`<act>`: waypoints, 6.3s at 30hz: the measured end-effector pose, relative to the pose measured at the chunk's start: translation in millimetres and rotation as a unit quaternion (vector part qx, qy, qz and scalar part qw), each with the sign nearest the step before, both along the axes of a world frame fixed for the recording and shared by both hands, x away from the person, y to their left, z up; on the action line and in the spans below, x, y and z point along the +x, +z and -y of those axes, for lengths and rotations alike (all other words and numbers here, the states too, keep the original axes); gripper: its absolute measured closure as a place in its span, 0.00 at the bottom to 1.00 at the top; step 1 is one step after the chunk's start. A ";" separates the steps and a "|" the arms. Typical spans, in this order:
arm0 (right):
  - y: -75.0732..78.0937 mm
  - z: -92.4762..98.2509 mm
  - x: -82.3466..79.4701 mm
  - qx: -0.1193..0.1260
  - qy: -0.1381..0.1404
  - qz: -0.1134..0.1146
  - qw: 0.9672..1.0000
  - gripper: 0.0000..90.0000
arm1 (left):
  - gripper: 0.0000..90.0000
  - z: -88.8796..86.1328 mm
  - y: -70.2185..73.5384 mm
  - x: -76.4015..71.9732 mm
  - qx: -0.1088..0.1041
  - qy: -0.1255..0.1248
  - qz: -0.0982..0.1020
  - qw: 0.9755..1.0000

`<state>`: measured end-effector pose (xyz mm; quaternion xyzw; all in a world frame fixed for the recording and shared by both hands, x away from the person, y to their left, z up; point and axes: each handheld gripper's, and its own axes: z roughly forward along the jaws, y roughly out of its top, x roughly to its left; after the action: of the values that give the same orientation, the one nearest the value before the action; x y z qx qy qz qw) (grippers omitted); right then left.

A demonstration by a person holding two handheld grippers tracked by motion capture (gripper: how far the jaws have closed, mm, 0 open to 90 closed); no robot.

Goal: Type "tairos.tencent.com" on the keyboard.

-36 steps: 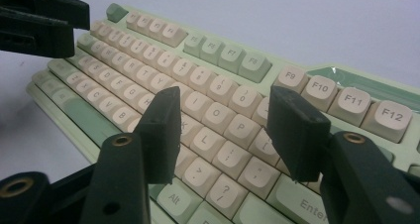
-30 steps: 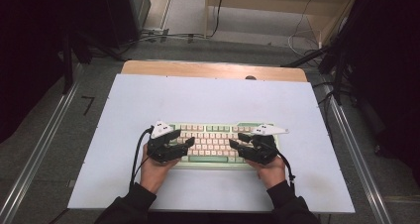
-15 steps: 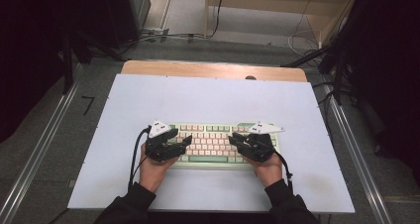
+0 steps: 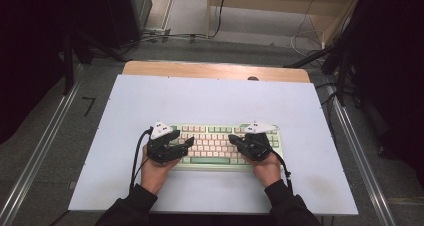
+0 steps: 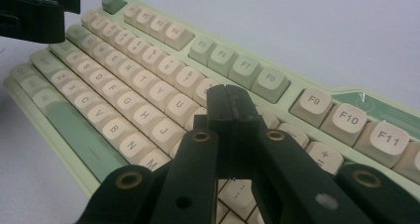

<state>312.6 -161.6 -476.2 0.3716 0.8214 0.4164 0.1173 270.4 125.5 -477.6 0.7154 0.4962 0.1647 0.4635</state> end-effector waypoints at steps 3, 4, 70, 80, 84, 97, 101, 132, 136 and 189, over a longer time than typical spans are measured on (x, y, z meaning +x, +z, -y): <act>-1.8 -1.0 2.8 -0.003 -0.001 -0.003 1.000 0.97 | 0.44 -0.1 0.0 0.1 0.000 0.000 -0.001 1.000; -2.3 -1.5 3.6 -0.003 -0.001 -0.006 1.000 0.97 | 0.44 0.0 0.0 0.1 0.000 0.000 0.000 1.000; 26.9 17.8 -12.2 0.050 -0.004 -0.015 0.999 0.39 | 0.43 0.5 -0.6 -0.8 -0.003 -0.001 0.000 1.000; 23.9 12.6 -18.0 0.039 0.004 -0.008 0.999 0.48 | 0.43 0.1 -0.5 -0.9 -0.004 -0.001 0.001 1.000; 22.7 10.6 -20.4 0.035 0.010 -0.002 0.999 0.62 | 0.43 0.6 -0.8 -0.9 -0.004 -0.001 0.000 1.000; 19.8 1.4 -26.9 0.021 0.039 0.008 0.999 0.97 | 0.43 0.9 -0.9 -1.1 -0.004 -0.001 0.000 1.000; 17.9 -2.2 -27.6 0.019 0.045 0.005 0.999 0.97 | 0.43 0.4 -0.6 -1.2 -0.004 -0.001 0.001 1.000; -8.4 -20.9 -24.3 -0.029 0.055 -0.013 0.998 0.97 | 0.43 1.3 -1.4 -1.2 -0.002 -0.002 -0.001 1.000; -10.9 -22.0 -23.7 -0.033 0.054 -0.016 0.998 0.97 | 0.43 1.2 -1.3 -1.3 -0.003 -0.002 -0.001 1.000; 18.2 118.8 -19.8 0.029 -0.134 0.022 0.990 0.28 | 0.30 -63.7 10.2 -31.1 -0.003 0.077 0.024 0.997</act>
<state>292.8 -280.4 -457.9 0.4721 0.7492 0.4286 0.1795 239.3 189.1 -467.4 0.6692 0.5396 0.2154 0.4632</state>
